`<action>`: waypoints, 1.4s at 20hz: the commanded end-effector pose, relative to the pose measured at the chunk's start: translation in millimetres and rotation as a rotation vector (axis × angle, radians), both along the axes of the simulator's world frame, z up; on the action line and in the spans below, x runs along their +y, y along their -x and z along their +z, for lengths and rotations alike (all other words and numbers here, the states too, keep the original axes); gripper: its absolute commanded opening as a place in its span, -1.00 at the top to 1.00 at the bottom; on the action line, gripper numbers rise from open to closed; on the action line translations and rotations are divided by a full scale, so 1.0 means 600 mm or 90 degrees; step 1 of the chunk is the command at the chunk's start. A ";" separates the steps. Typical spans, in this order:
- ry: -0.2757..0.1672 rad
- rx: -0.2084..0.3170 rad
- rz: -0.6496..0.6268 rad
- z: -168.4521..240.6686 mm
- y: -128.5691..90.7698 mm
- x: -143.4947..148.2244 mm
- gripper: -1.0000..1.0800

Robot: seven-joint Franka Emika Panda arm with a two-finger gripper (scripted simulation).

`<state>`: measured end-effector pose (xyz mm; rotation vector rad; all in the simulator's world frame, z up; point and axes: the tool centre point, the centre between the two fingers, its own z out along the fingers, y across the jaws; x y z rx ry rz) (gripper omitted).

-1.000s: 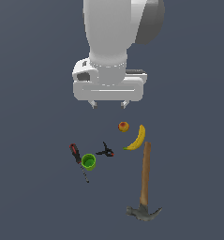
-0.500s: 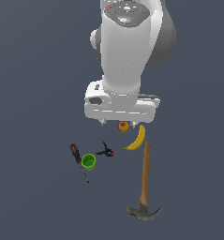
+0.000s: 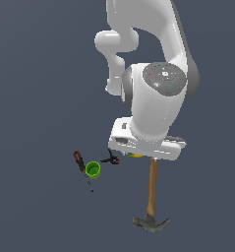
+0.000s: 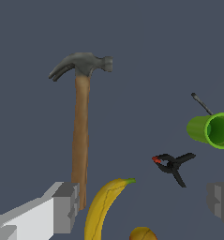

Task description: Pick up a designated object from a clutter of objects.

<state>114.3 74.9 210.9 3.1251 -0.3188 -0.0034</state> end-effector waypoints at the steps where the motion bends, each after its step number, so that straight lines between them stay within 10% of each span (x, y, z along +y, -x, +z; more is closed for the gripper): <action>1: 0.000 0.000 -0.019 -0.032 -0.019 0.024 -0.92; 28: 0.000 -0.001 -0.119 -0.242 -0.081 0.165 -0.92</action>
